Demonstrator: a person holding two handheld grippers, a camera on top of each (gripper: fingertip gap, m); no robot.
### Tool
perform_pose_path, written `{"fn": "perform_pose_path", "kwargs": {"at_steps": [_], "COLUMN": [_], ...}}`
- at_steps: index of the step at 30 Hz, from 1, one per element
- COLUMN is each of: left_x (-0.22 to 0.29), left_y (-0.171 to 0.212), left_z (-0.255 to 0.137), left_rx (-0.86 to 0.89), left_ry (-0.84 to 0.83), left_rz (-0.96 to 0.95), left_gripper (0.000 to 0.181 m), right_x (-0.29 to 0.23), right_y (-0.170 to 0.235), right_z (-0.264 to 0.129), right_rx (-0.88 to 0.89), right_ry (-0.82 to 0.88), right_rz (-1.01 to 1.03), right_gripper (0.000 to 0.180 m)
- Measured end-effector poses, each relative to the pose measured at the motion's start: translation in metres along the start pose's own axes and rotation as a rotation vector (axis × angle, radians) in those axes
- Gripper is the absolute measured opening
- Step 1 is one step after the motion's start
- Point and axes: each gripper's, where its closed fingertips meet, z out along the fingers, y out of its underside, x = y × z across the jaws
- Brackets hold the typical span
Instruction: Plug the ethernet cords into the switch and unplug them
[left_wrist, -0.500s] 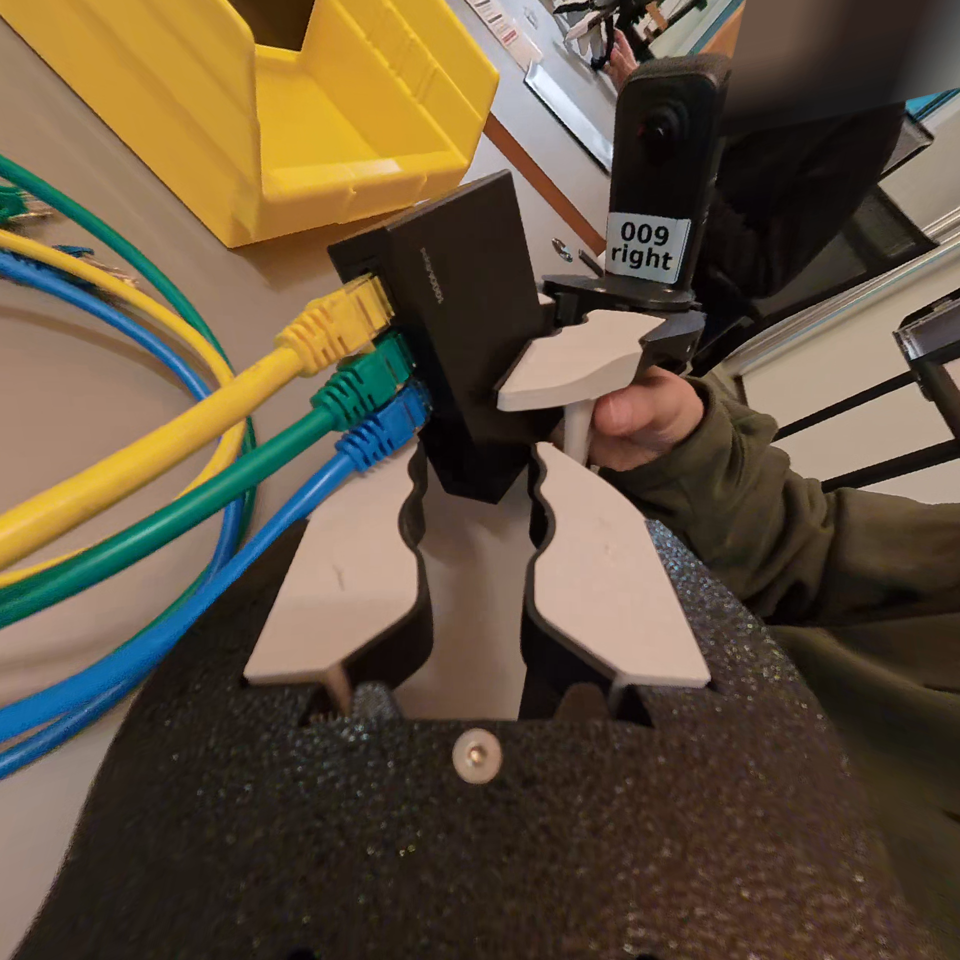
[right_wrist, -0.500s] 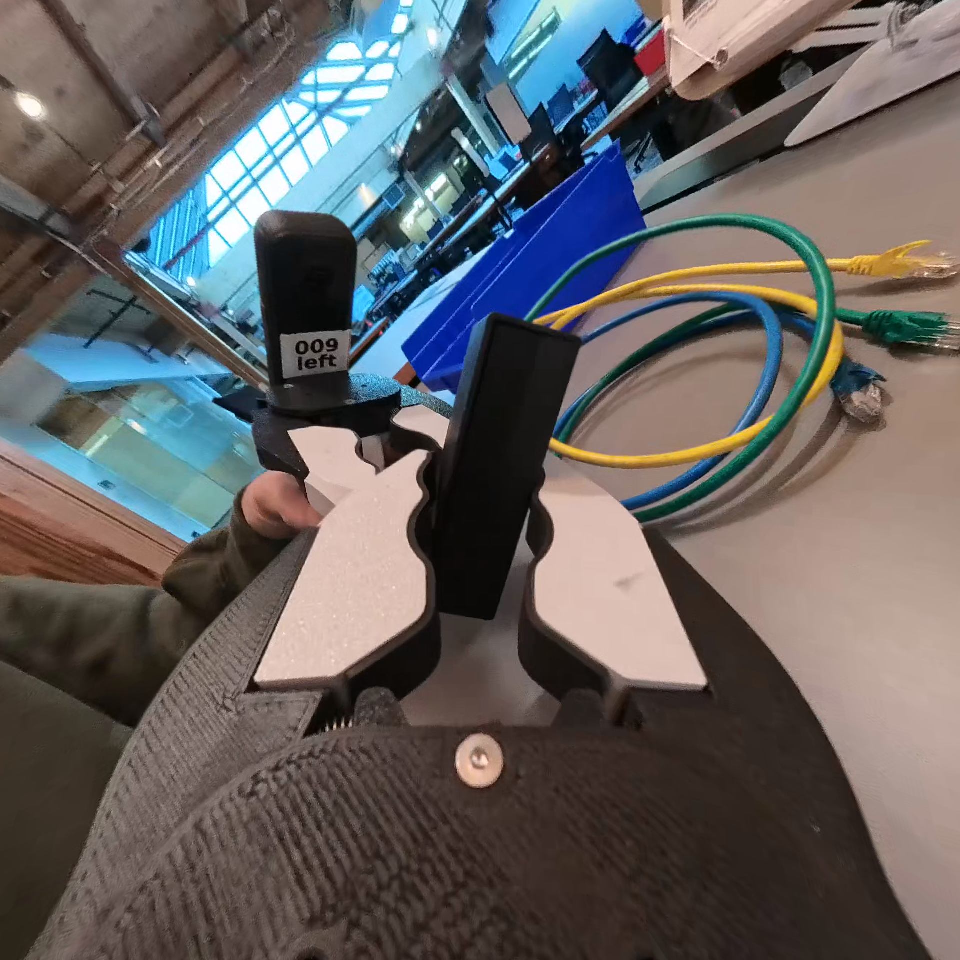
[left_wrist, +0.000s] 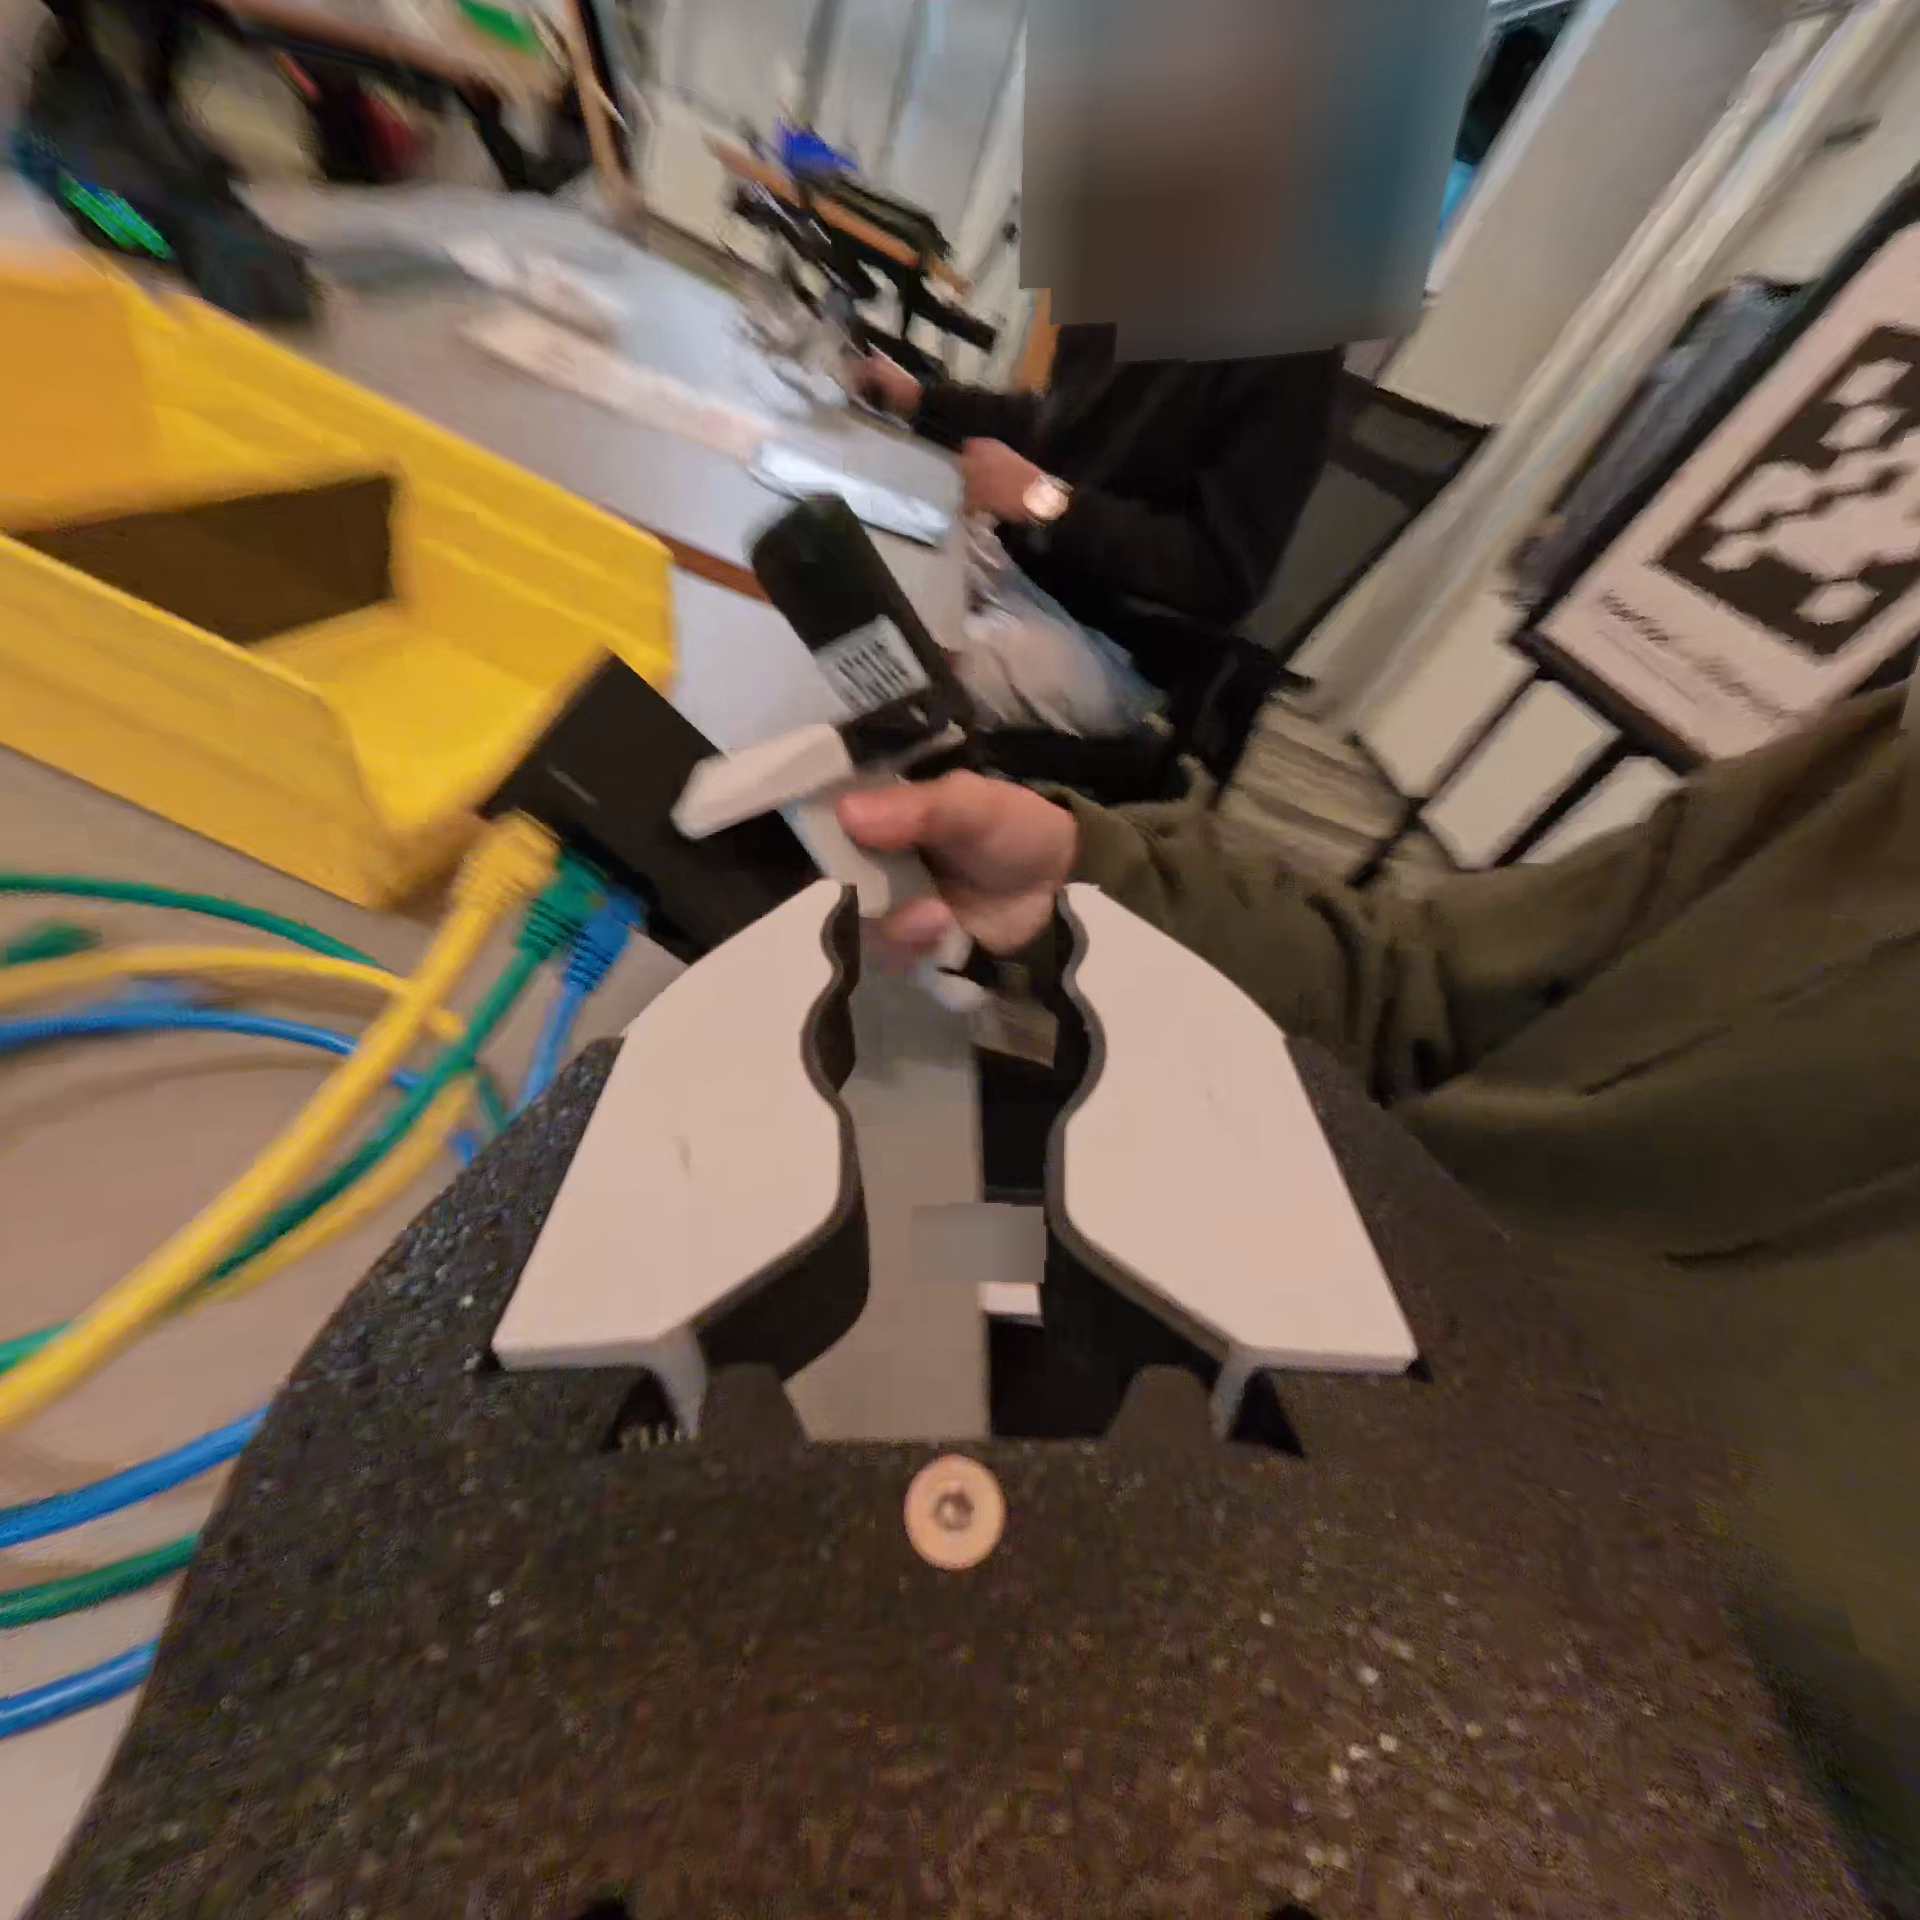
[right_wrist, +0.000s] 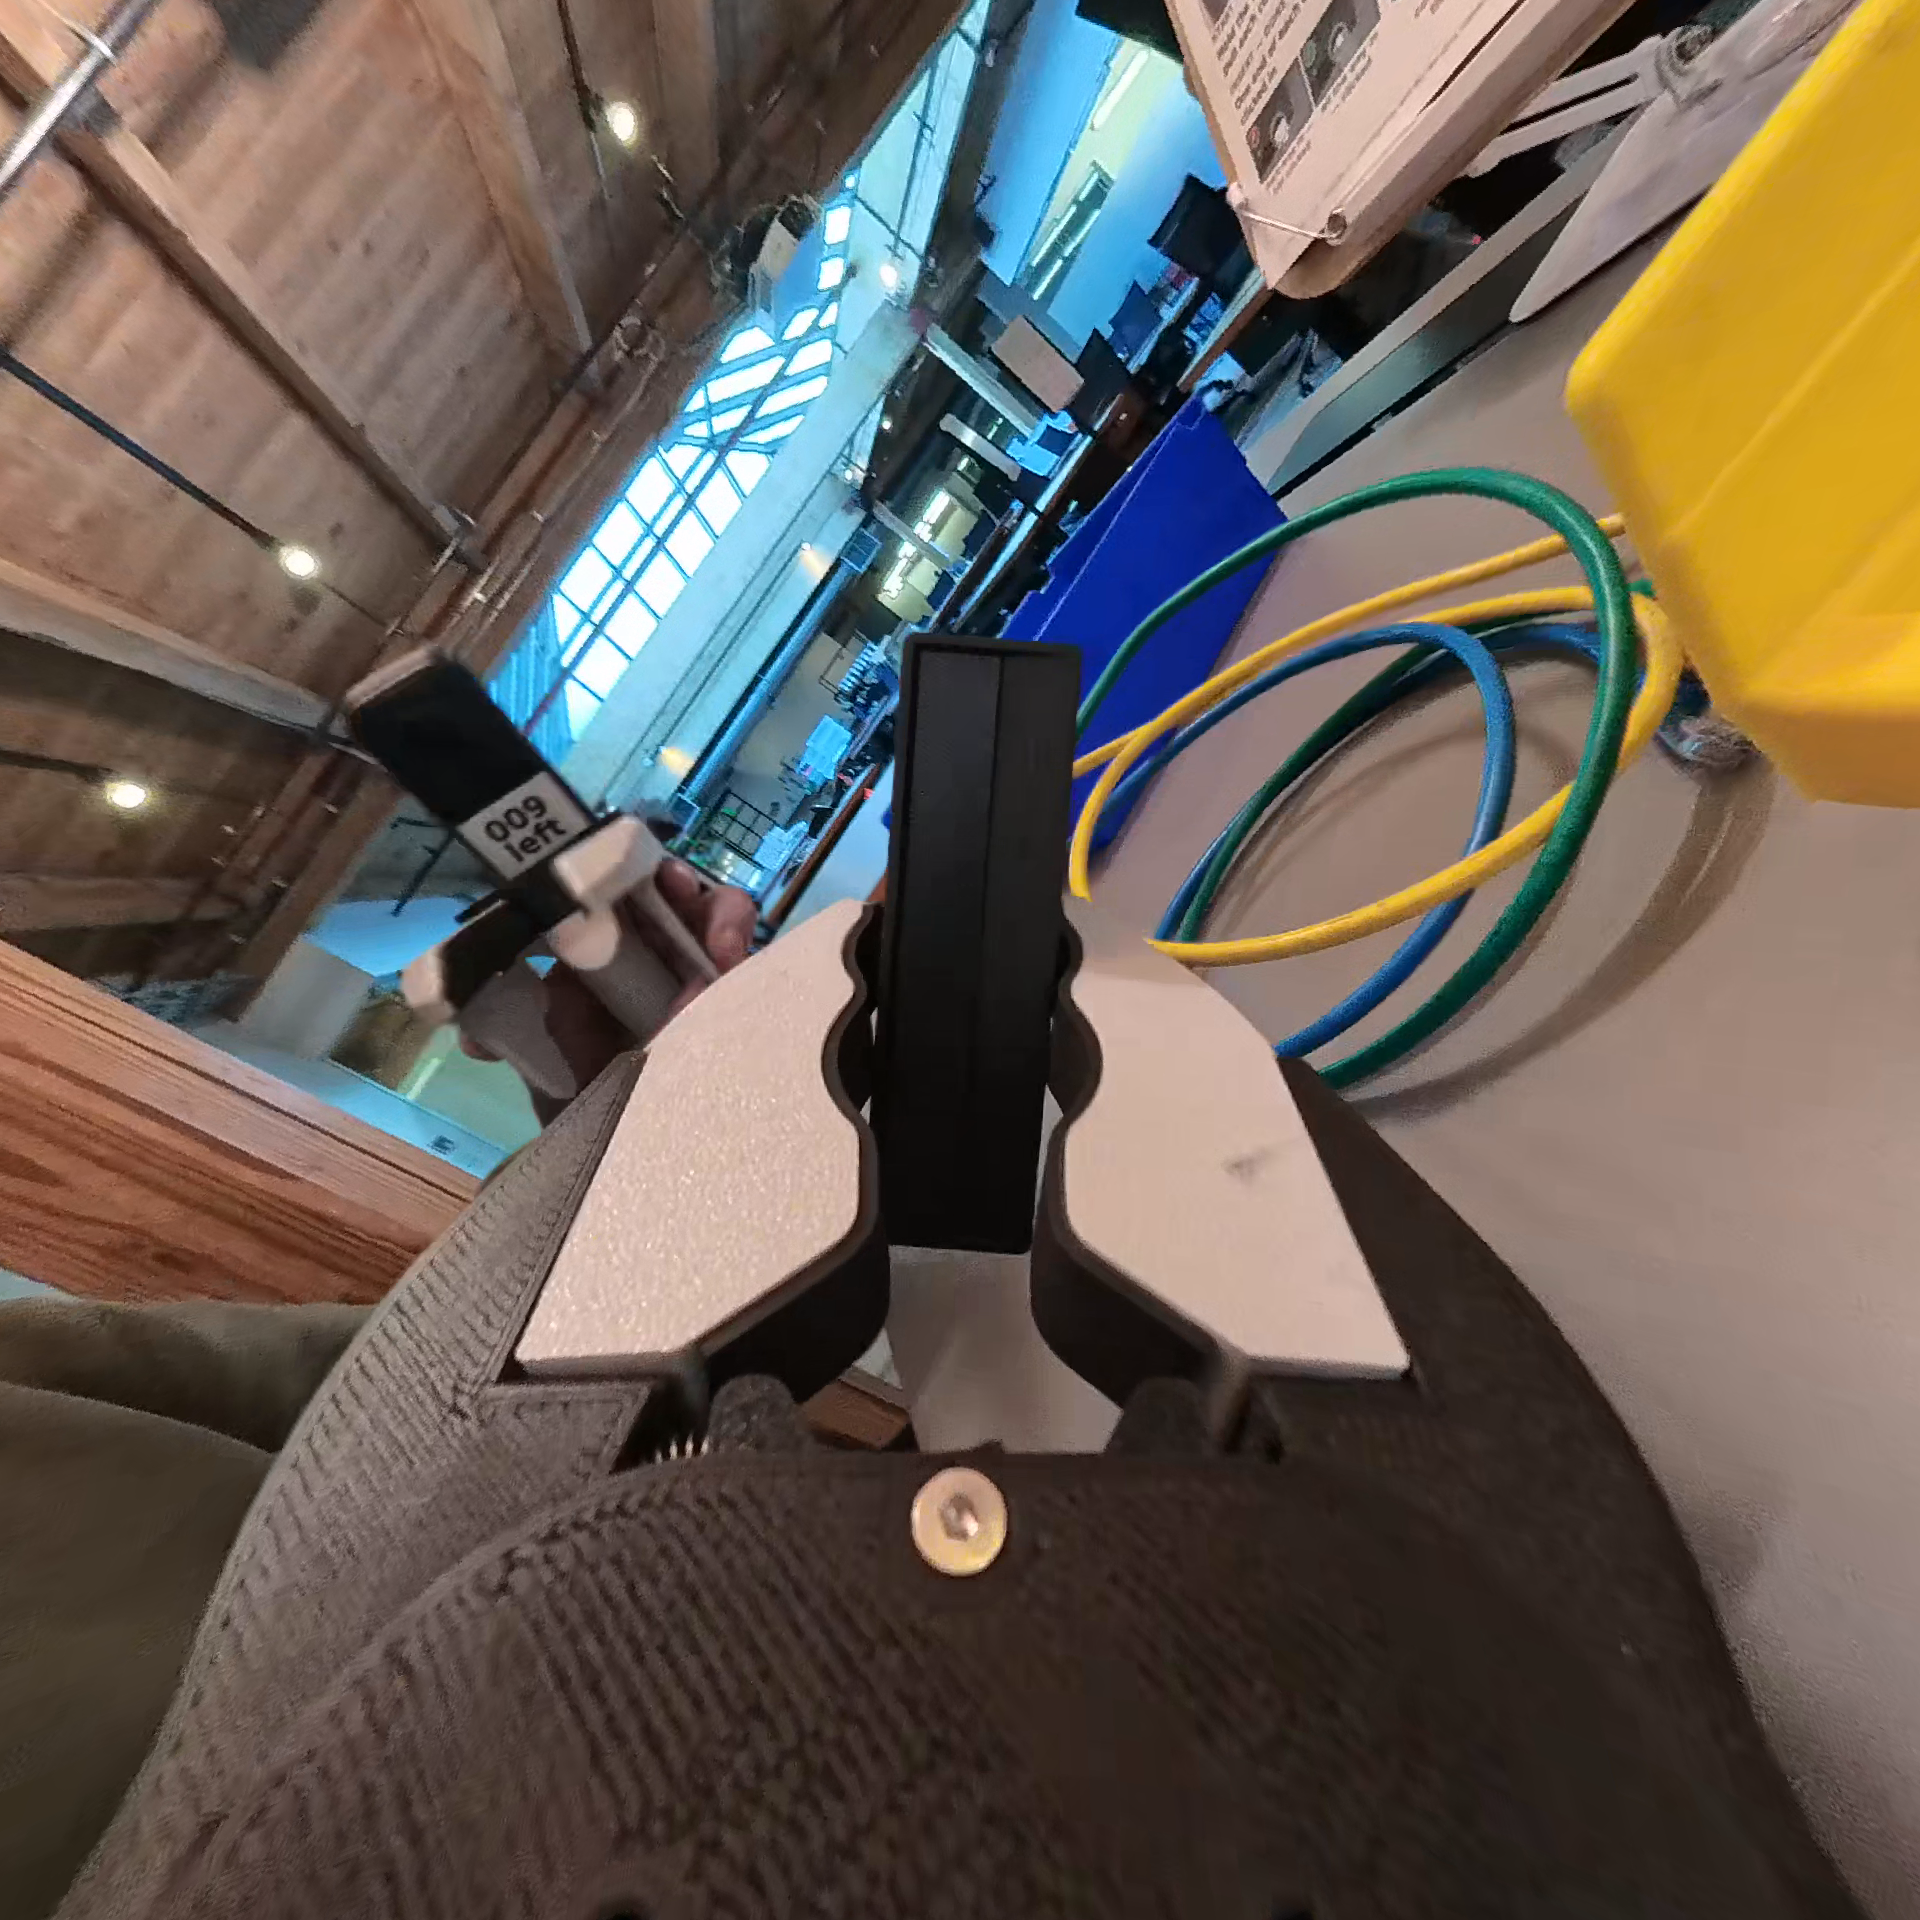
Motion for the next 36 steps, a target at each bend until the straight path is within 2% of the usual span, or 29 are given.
{"fn": "perform_pose_path", "kwargs": {"at_steps": [3, 6, 9, 12, 14, 17, 22, 24, 30, 36], "left_x": [-0.017, -0.032, -0.039, -0.041, -0.045, -0.040, -0.036, -0.037, -0.052, -0.077], "left_y": [-0.016, -0.009, 0.003, 0.011, 0.015, 0.016, -0.002, -0.011, -0.004, -0.002], "left_z": [-0.013, -0.018, -0.019, -0.020, -0.021, -0.015, -0.007, -0.003, 0.003, 0.012], "left_rx": [0.060, -0.025, -0.107, -0.140, -0.183, -0.219, -0.181, -0.178, -0.480, -0.608], "left_ry": [-0.236, -0.391, -0.472, -0.517, -0.556, -0.499, -0.380, -0.340, -0.295, -0.173], "left_rz": [0.217, 0.258, 0.258, 0.294, 0.293, 0.302, 0.115, 0.102, 0.172, 0.062], "left_gripper": [0.037, 0.047, 0.057, 0.057, 0.066, 0.070, 0.070, 0.068, 0.064, 0.060], "right_x": [-0.002, 0.000, 0.001, 0.001, -0.001, -0.006, -0.018, -0.024, -0.042, -0.036], "right_y": [-0.001, 0.001, 0.007, 0.012, 0.014, 0.017, 0.034, 0.036, 0.041, 0.036], "right_z": [-0.003, -0.003, 0.000, 0.002, 0.001, -0.005, -0.018, -0.019, -0.001, 0.014], "right_rx": [0.012, 0.007, -0.006, -0.030, -0.038, -0.035, -0.075, -0.093, -0.212, -0.268], "right_ry": [-0.020, -0.020, -0.011, 0.007, 0.020, 0.045, 0.046, 0.029, -0.053, -0.105], "right_rz": [0.023, 0.029, 0.032, 0.034, 0.036, 0.034, 0.023, -0.013, -0.183, -0.244], "right_gripper": [0.030, 0.030, 0.030, 0.030, 0.030, 0.030, 0.030, 0.030, 0.030, 0.030]}}
